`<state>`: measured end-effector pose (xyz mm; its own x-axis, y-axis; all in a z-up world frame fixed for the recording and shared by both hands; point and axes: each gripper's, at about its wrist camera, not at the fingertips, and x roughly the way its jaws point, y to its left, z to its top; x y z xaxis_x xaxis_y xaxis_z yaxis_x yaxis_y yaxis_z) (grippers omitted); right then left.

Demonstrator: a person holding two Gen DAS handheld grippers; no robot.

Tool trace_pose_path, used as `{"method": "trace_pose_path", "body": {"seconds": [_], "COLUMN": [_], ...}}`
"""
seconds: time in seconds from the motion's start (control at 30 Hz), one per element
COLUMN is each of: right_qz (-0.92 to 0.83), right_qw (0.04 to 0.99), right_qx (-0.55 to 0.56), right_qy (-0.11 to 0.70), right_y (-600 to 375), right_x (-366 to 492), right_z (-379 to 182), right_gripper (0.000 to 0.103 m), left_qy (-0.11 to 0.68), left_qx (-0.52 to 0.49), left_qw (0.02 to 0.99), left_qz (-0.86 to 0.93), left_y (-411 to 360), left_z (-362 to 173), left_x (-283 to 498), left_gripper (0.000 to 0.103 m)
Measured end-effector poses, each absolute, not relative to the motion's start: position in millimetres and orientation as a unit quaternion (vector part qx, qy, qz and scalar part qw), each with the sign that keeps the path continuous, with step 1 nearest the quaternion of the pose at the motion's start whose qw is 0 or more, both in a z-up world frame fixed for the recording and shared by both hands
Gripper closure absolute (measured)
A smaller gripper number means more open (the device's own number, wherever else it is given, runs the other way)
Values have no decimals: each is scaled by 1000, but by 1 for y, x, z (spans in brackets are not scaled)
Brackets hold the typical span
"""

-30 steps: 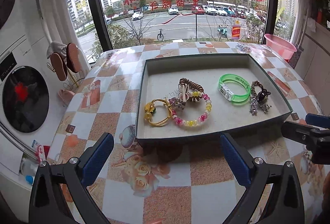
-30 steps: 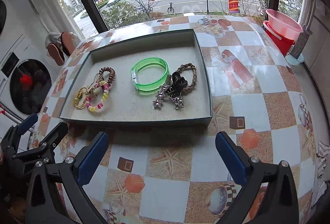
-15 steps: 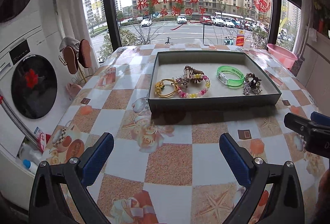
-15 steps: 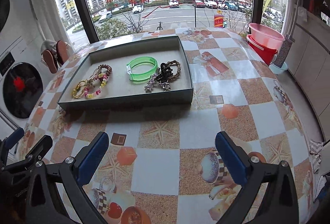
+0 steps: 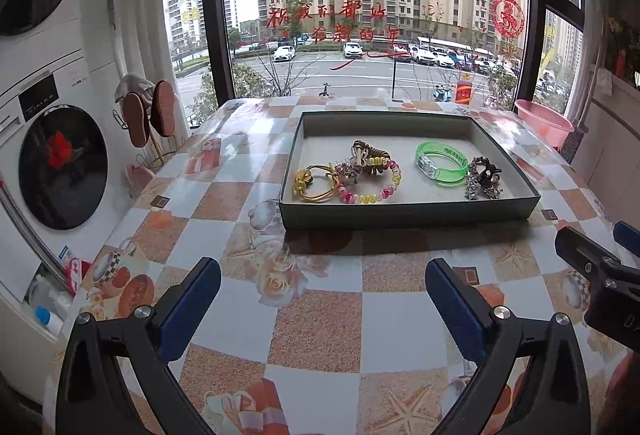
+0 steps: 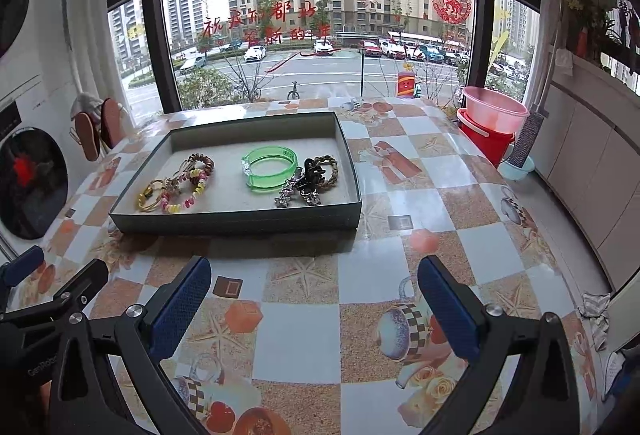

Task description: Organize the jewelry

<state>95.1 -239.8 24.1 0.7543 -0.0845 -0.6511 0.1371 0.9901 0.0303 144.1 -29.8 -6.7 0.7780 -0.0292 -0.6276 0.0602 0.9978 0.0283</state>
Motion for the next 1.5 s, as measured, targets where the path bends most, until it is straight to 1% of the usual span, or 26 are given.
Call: {"method": "trace_pose_path", "body": {"seconds": [1.5], "right_qz": [-47], "right_qw": [932], "right_qx": [39], "right_qy": [357], "right_y": [-229], "right_x": [103], "right_z": [17], "right_gripper": [0], "left_qy": [336], "left_qx": [20], "left_qw": [941], "left_qz": [-22], "left_y": [-28], "left_z": [-7], "left_x": [149], "left_gripper": [0]}}
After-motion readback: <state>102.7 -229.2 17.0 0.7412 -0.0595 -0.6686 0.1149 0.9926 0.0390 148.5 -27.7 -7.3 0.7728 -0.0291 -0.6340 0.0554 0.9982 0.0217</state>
